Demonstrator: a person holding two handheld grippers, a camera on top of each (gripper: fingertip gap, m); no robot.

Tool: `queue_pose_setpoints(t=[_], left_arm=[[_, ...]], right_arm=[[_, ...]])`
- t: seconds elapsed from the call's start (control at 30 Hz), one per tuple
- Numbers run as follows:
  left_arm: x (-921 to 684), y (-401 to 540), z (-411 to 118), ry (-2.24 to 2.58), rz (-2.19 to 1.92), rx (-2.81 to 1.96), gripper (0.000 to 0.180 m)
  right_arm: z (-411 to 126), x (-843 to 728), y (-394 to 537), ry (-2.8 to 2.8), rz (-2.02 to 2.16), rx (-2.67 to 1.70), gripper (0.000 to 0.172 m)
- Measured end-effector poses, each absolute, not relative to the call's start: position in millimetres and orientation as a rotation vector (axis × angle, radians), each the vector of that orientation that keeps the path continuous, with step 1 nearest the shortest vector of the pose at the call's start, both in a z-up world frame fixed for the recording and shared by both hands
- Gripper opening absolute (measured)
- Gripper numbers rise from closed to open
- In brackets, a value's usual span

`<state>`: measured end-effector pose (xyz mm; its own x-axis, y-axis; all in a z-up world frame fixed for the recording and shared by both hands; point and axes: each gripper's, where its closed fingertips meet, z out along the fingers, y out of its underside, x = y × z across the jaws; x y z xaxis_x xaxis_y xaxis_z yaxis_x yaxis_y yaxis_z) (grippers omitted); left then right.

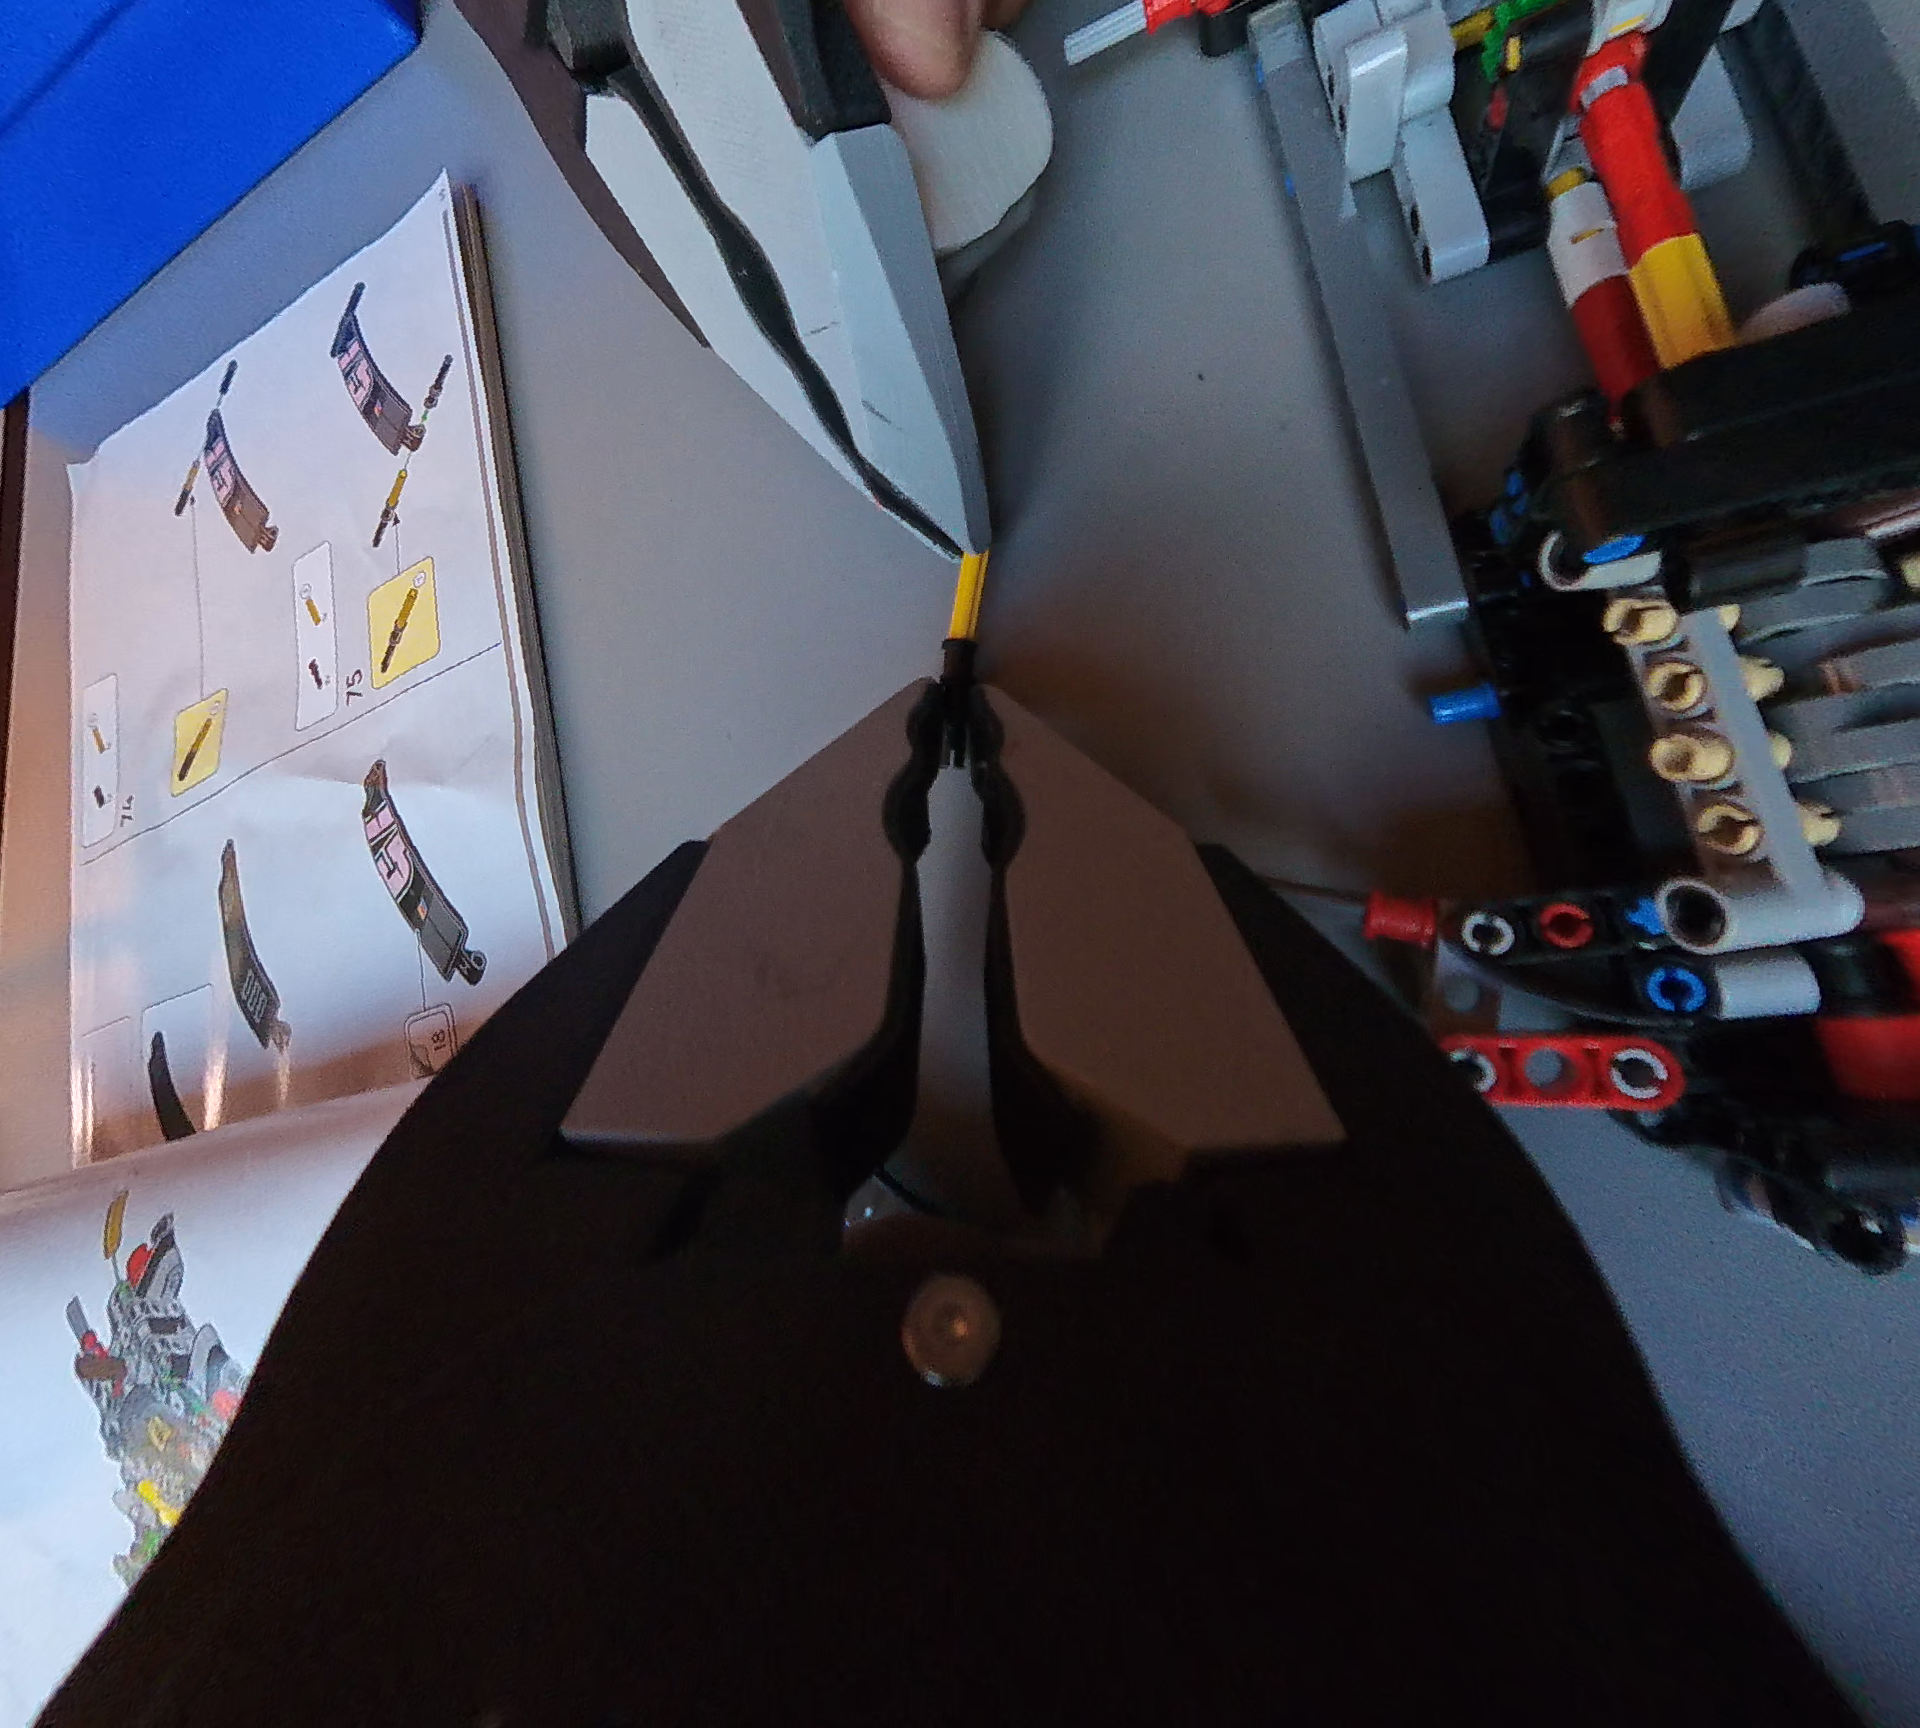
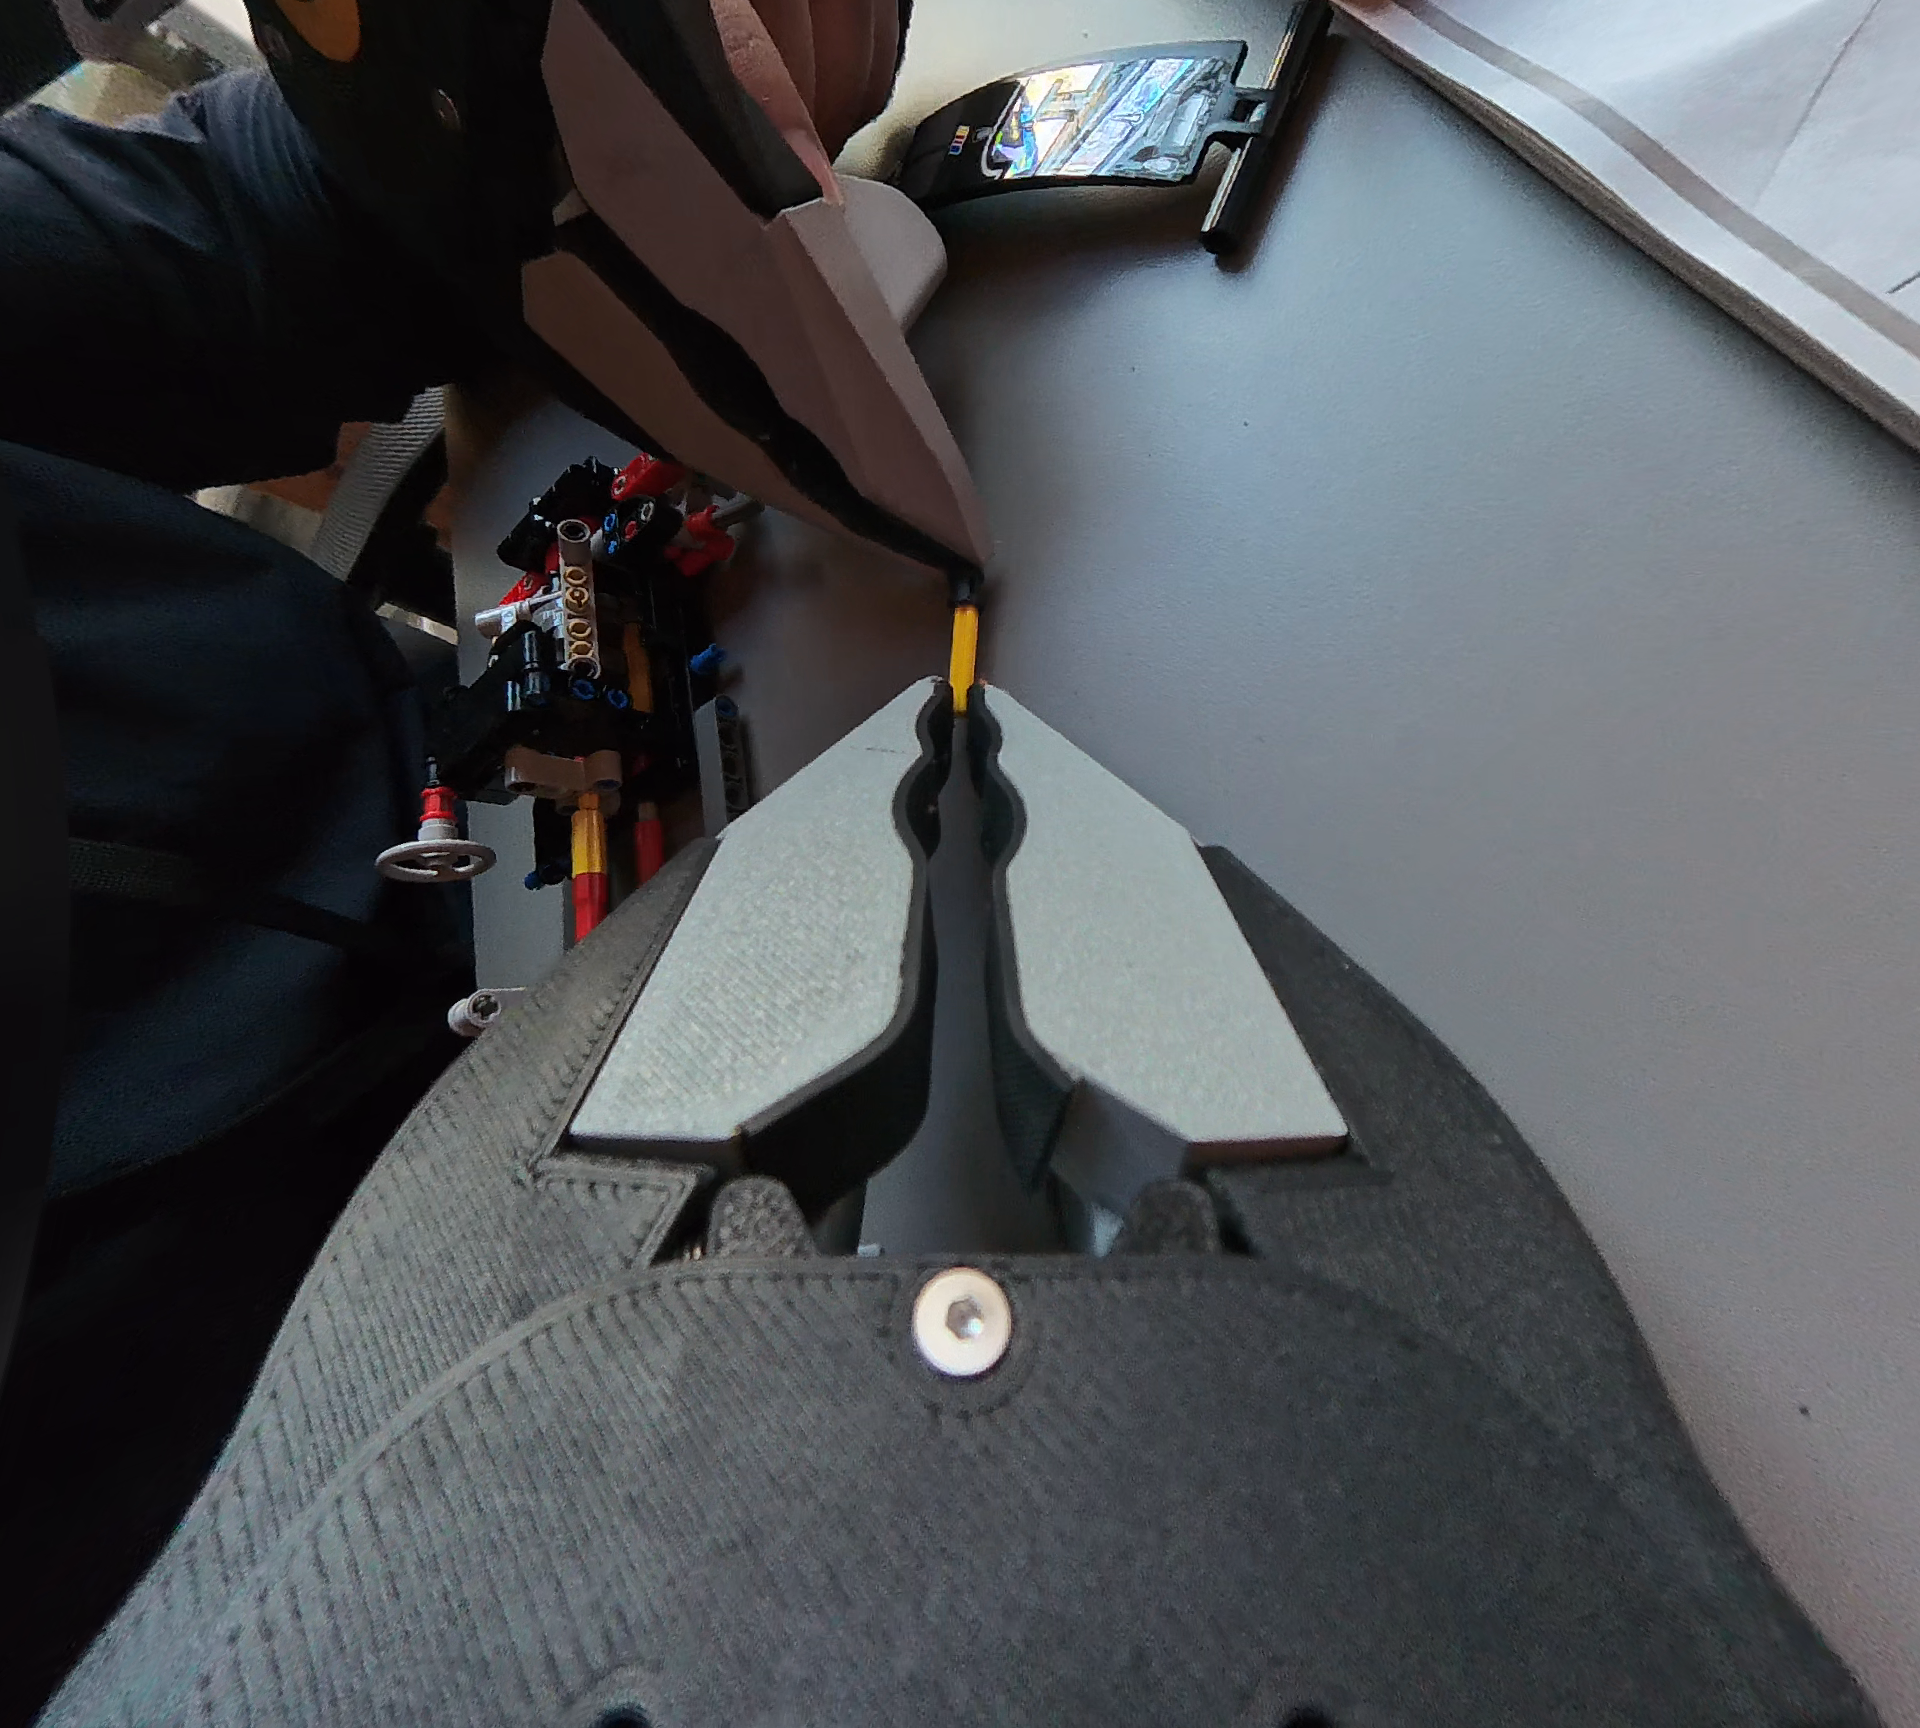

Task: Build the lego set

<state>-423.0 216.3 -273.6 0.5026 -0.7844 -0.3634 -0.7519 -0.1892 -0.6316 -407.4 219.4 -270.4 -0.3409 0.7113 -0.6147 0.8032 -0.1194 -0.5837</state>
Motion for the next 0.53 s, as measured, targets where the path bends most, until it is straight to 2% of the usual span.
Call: queue_pose_setpoints(t=[0.33,0.43,0.53], left_arm=[[-420.8,216.6,-273.8,1.315,0.039,-1.968,0.001],[-384.9,205.6,-274.1,1.345,-0.156,-1.923,0.001],[-383.9,209.9,-274.5,1.365,-0.082,-1.972,0.001]], right_arm=[[-272.2,-408.3,218.1,2.011,-1.457,1.754,0.000],[-272.8,-411.0,209.0,2.044,-1.452,1.733,0.000],[-272.9,-411.3,208.9,2.073,-1.443,1.737,0.000]])
